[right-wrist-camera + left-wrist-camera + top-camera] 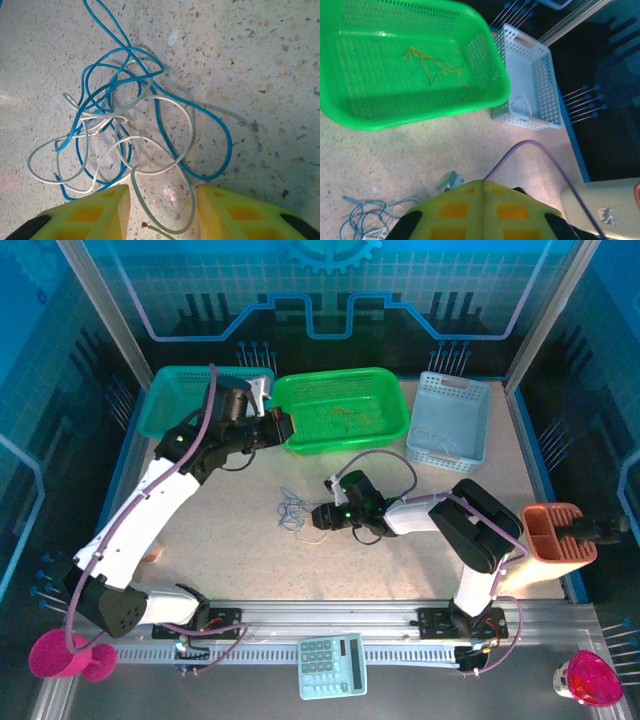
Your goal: Untangle the cables
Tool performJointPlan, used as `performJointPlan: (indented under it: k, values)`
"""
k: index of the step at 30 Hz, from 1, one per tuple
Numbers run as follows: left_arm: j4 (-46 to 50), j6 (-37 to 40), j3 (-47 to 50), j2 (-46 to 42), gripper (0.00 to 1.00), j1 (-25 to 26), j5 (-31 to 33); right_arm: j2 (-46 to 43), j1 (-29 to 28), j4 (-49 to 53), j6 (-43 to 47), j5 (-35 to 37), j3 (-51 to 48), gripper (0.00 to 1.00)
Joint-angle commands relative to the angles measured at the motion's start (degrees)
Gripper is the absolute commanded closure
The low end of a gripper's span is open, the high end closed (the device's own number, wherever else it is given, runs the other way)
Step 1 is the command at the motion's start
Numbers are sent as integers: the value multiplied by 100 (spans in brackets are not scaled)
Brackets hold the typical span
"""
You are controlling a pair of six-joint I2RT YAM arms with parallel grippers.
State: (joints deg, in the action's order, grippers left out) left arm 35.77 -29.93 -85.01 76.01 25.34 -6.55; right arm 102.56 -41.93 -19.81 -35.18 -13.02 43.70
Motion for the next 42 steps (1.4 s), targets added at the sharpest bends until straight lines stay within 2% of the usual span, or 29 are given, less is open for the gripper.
performJointPlan:
  k: [1, 5, 10, 14, 21, 33, 34, 36, 38, 42]
  values:
    - [-10, 123, -426, 72, 100, -86, -111, 124, 49, -48, -51, 57, -38, 59]
    - [-369, 172, -568, 323, 100, -168, -11, 96, 48, 18, 1, 7, 47, 58]
    - [-1418, 447, -477, 704, 100, -196, 286, -6, 45, 233, 114, -110, 307, 57]
    - [-1905, 633, -684, 1168, 100, -239, 533, -245, 45, 402, 215, -157, 462, 56]
    - [-1999, 918, -1453, 2137, 100, -308, 728, -723, 88, 1043, 428, -49, 638, 55]
    - [-1302, 1397, -2569, 3710, 100, -324, 876, -2023, 519, 2024, 886, 458, 543, 52]
    - [-1259, 1411, -2573, 3772, 98, -324, 860, -2115, 524, 2123, 957, 526, 535, 52]
    - [-1231, 1435, -2563, 3846, 84, -326, 847, -2255, 519, 2264, 1049, 636, 510, 51]
    - [-1211, 1459, -2539, 3860, 61, -326, 798, -2356, 519, 2346, 1121, 701, 458, 50]
    - [-1066, 1534, -2560, 3732, 26, -322, 752, -2424, 519, 2456, 1214, 784, 363, 49]
